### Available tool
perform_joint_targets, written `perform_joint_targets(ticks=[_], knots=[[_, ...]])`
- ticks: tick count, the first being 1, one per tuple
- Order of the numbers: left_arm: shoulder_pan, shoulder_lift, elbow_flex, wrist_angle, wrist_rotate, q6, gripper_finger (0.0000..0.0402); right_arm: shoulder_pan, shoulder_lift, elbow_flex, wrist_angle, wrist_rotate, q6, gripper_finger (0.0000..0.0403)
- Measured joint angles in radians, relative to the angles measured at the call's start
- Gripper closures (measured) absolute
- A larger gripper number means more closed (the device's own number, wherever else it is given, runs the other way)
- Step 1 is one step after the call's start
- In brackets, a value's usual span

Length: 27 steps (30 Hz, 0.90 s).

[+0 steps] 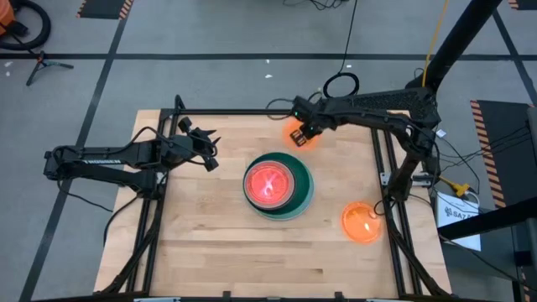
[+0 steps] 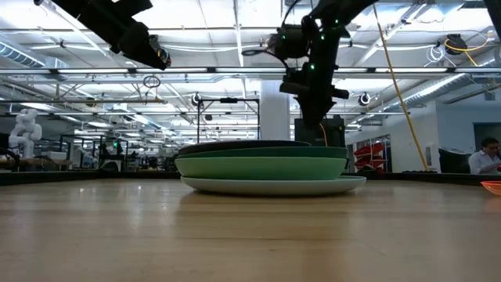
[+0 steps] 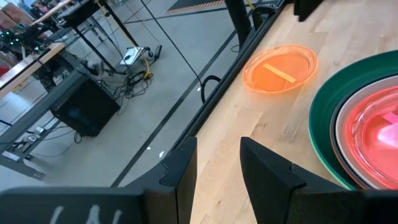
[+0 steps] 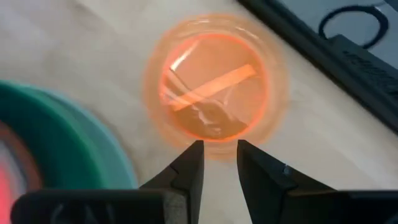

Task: Stack plastic plates
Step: Stack the top light orange plate on top of the pink plate

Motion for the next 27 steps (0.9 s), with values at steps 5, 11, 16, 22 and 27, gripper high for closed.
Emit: perform_joint_targets(ticks=[5, 11, 16, 22, 27], knots=[[0.0, 0.0, 0.0, 0.0, 0.0, 0.001, 0.0272, -0.094, 0.016, -0.008, 0.002, -0.036, -0.056, 0.0314], [0.001, 0.0, 0.0, -0.001, 0.0, 0.001, 0.0272, -0.188, 0.024, -0.094, 0.063, -0.082, -0.076, 0.0314], [0.001, 0.0, 0.0, -0.002, 0.0, 0.002, 0.0272, -0.255, 0.024, -0.209, 0.138, -0.109, -0.076, 0.0314], [0.001, 0.0, 0.0, -0.001, 0.0, 0.007, 0.0272, -0.305, 0.024, -0.343, 0.327, -0.215, -0.067, 0.0314], [0.001, 0.0, 0.0, -0.001, 0.0, 0.008, 0.0272, -0.313, 0.024, -0.407, 0.442, -0.246, -0.034, 0.0314]])
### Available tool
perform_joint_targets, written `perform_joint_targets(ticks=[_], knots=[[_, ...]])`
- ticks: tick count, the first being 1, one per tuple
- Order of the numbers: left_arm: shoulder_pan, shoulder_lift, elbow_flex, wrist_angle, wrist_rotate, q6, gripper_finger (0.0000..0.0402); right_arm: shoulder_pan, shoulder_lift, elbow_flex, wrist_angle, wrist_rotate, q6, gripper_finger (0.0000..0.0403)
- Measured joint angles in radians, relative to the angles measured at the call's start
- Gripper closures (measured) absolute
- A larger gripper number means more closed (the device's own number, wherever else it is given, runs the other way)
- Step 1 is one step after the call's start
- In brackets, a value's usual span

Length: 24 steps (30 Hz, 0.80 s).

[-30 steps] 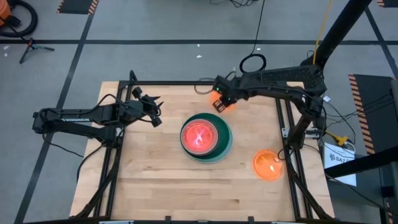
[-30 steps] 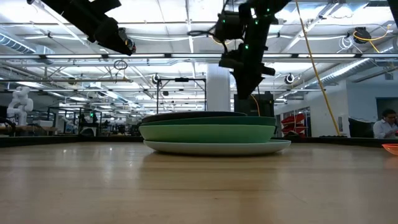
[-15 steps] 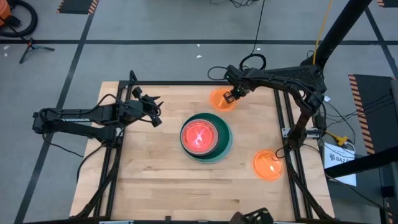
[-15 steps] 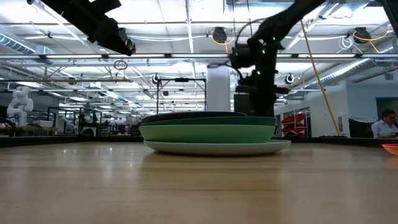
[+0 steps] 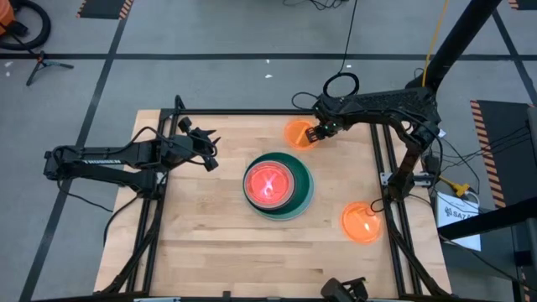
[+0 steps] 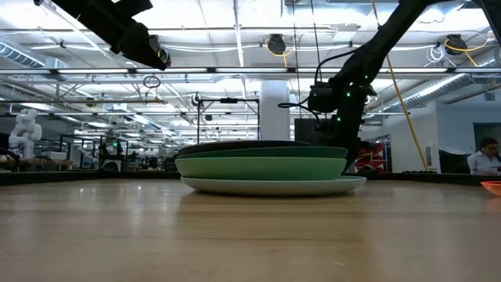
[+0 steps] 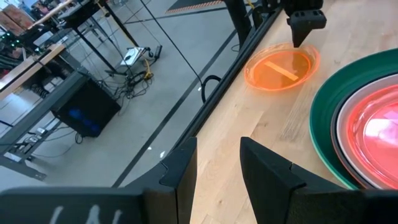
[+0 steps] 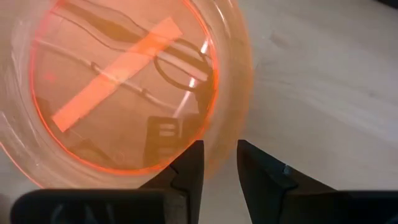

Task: Stack plastic plates
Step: Stack the top light orange plate on top of the pink plate

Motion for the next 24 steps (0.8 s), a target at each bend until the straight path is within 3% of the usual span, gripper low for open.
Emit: perform_joint_targets(ticks=[17, 24], knots=[[0.0, 0.0, 0.0, 0.001, 0.0, -0.001, 0.0272, 0.001, 0.0, -0.025, 0.068, 0.008, 0.045, 0.0316], [0.0, 0.0, 0.0, 0.001, 0.0, -0.003, 0.0272, 0.001, 0.0, -0.025, 0.068, 0.009, 0.056, 0.0359]])
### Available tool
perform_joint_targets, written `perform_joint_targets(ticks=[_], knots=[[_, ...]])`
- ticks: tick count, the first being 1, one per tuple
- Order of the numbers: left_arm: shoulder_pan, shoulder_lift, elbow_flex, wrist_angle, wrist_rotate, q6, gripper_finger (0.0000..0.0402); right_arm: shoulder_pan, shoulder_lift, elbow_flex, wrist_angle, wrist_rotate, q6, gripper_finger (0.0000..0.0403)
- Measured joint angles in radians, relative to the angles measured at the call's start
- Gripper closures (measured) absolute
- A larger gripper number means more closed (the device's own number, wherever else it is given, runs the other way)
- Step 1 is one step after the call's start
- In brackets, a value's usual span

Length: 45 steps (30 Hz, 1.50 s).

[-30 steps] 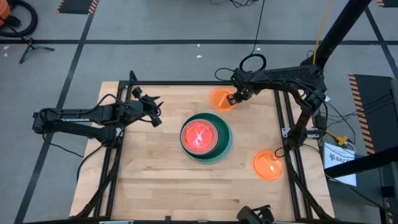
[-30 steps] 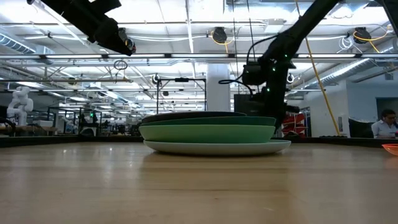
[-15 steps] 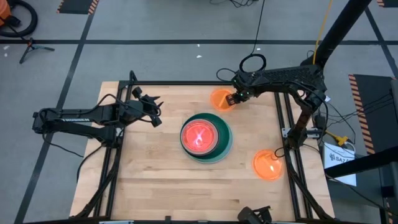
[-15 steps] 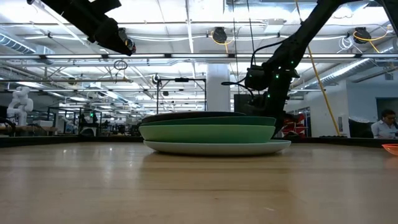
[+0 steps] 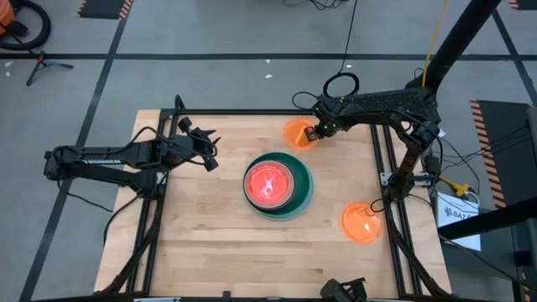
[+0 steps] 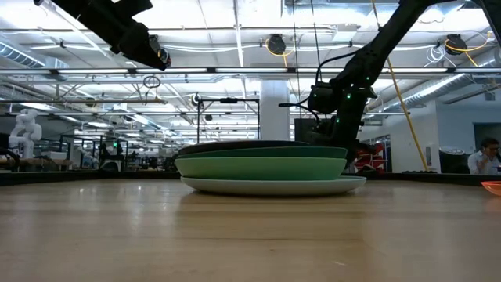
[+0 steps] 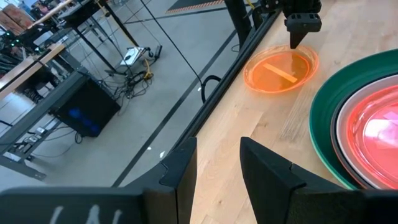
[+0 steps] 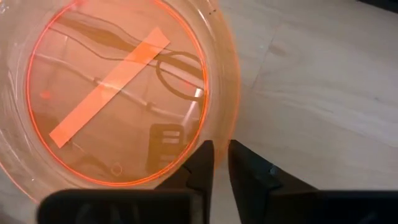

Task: Stack plastic plates
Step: Stack the top light orange plate on top of the pink plate

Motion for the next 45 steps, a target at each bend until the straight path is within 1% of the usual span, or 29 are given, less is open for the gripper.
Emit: perform_joint_targets(ticks=[5, 12, 17, 22, 26, 28, 30, 34, 38, 40, 43, 45], knots=[[0.0, 0.0, 0.0, 0.0, 0.0, 0.0, 0.0272, 0.0, 0.0, 0.0, 0.019, 0.0, -0.002, 0.0398], [0.0, 0.0, 0.0, 0.0, 0.0, 0.0, 0.0272, -0.003, 0.0, 0.003, 0.09, 0.0, -0.011, 0.04], [0.0, 0.0, 0.0, 0.0, 0.0, 0.001, 0.0272, -0.014, -0.021, 0.042, 0.101, 0.0, -0.027, 0.0401], [0.0, 0.0, 0.0, 0.0, 0.0, 0.003, 0.0272, -0.013, -0.086, 0.07, 0.104, -0.002, -0.042, 0.0402], [0.0, 0.0, 0.0, 0.0, 0.0, 0.004, 0.0272, -0.001, -0.152, 0.072, 0.102, -0.028, -0.039, 0.0402], [0.0, 0.0, 0.0, 0.0, 0.0, 0.004, 0.0272, 0.018, -0.183, 0.072, 0.089, -0.031, -0.038, 0.0402], [0.0, 0.0, 0.0, 0.0, 0.0, 0.004, 0.0272, 0.04, -0.21, 0.072, 0.095, -0.06, -0.034, 0.0402], [0.0, 0.0, 0.0, 0.0, 0.0, 0.004, 0.0272, 0.099, -0.241, 0.072, 0.104, -0.148, -0.011, 0.0402], [0.0, 0.0, 0.0, 0.0, 0.0, 0.004, 0.0272, 0.181, -0.243, 0.072, 0.1, -0.258, 0.011, 0.0403], [0.0, 0.0, 0.0, 0.0, 0.0, 0.004, 0.0272, 0.227, -0.243, 0.072, 0.1, -0.285, 0.021, 0.0403], [0.0, 0.0, 0.0, 0.0, 0.0, 0.004, 0.0272, 0.298, -0.243, 0.072, 0.096, -0.286, 0.044, 0.0403], [0.0, 0.0, 0.0, 0.0, 0.0, 0.005, 0.0272, 0.342, -0.243, 0.072, 0.094, -0.264, 0.062, 0.0403]])
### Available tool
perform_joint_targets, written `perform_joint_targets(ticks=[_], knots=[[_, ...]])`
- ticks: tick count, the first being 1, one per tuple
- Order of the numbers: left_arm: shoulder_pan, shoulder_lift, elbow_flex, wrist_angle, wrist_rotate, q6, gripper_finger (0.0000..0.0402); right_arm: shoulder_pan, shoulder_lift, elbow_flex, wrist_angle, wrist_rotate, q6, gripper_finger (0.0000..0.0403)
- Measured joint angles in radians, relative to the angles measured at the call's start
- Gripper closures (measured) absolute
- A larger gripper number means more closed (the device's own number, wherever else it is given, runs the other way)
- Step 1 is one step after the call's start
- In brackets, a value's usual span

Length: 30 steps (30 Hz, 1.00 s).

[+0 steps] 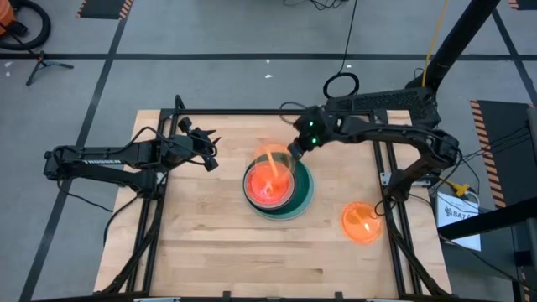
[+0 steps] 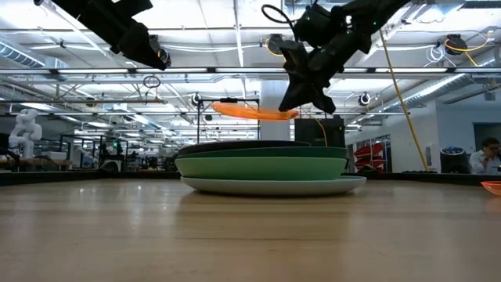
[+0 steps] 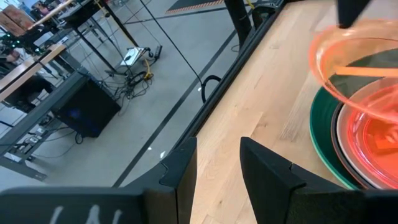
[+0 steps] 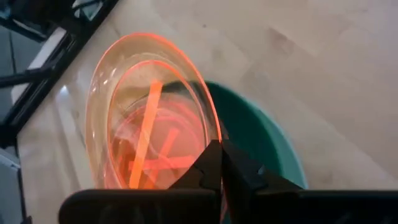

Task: Stack plastic plates
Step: Stack the top light orange plate on top of the pink plate, then stack the light orange plate on top of the light orange plate

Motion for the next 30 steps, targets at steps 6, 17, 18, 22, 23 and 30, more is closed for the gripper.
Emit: perform_joint_targets(ticks=[6, 17, 18, 22, 23, 30], knots=[[0.0, 0.0, 0.0, 0.0, 0.0, 0.0, 0.0272, 0.106, 0.015, 0.0, -0.02, 0.074, 0.053, 0.0403], [0.0, 0.0, 0.0, 0.0, 0.0, 0.0, 0.0272, 0.196, 0.017, 0.0, -0.017, 0.192, 0.14, 0.0379], [0.0, 0.0, 0.0, 0.0, 0.0, 0.0, 0.0272, 0.2, 0.017, 0.0, -0.017, 0.205, 0.14, 0.0373], [0.0, 0.0, 0.0, 0.0, 0.0, 0.0, 0.0272, 0.208, 0.017, 0.0, -0.018, 0.216, 0.139, 0.0341], [0.0, 0.0, 0.0, 0.001, 0.0, 0.0, 0.0272, 0.208, 0.017, 0.0, -0.019, 0.215, 0.138, 0.0333], [0.0, 0.0, 0.0, 0.0, 0.0, -0.001, 0.0272, 0.217, 0.01, 0.0, -0.026, 0.119, 0.185, 0.0301]])
